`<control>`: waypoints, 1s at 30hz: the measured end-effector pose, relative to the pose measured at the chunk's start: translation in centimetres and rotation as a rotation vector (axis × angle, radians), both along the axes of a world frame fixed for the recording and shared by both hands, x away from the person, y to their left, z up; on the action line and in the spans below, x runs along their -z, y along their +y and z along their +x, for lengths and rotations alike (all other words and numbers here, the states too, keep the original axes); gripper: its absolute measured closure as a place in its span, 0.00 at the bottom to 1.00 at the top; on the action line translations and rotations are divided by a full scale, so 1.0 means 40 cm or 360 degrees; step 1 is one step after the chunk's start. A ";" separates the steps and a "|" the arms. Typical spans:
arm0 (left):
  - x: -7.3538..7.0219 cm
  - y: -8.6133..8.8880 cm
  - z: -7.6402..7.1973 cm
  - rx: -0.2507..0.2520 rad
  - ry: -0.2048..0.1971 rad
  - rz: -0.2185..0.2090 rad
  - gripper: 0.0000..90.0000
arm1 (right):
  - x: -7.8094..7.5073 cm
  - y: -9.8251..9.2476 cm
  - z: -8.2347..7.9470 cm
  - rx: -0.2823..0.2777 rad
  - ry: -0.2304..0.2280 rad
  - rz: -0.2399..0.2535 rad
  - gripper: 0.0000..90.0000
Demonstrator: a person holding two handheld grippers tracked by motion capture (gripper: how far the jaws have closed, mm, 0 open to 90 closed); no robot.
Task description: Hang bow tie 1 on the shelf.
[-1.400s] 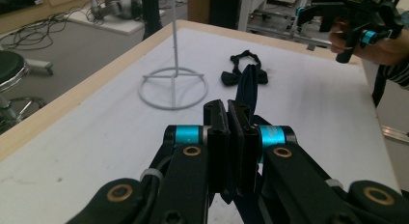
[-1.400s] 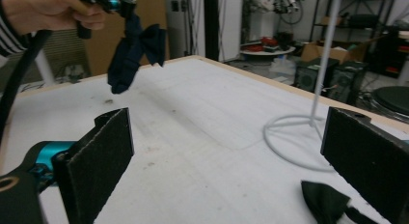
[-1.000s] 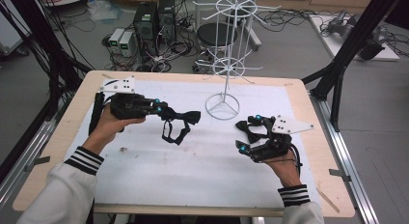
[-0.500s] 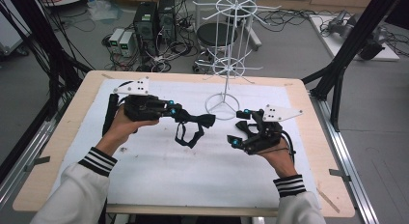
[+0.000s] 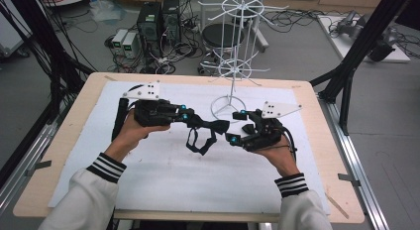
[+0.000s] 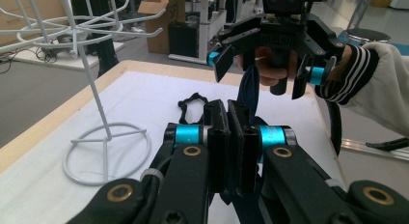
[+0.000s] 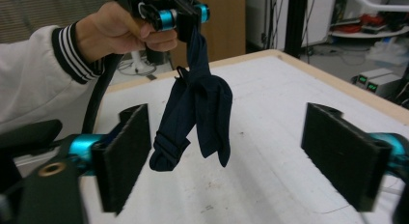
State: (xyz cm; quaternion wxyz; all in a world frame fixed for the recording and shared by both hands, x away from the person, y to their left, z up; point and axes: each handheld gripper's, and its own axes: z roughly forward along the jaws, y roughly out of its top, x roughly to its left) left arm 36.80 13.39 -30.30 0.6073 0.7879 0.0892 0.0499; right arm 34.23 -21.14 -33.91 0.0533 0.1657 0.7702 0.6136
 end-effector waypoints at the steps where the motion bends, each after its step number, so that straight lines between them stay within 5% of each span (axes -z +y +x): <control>1: 0.000 0.000 -0.001 0.0004 0.0001 -0.0006 0.96 | 0.000 0.002 0.002 -0.0014 -0.0001 -0.0010 0.25; 15: 0.000 -0.007 -0.007 0.0022 0.0001 -0.0024 0.96 | 0.008 0.023 0.011 -0.0052 0.0024 -0.0036 0.52; 22: 0.004 -0.006 -0.004 0.0012 0.0008 -0.0029 0.96 | 0.002 0.022 0.009 -0.0124 -0.0036 0.0002 0.90; 30: 0.011 0.000 0.001 0.0000 0.0019 -0.0048 0.90 | 0.001 0.027 0.004 -0.0153 -0.0036 -0.0008 0.94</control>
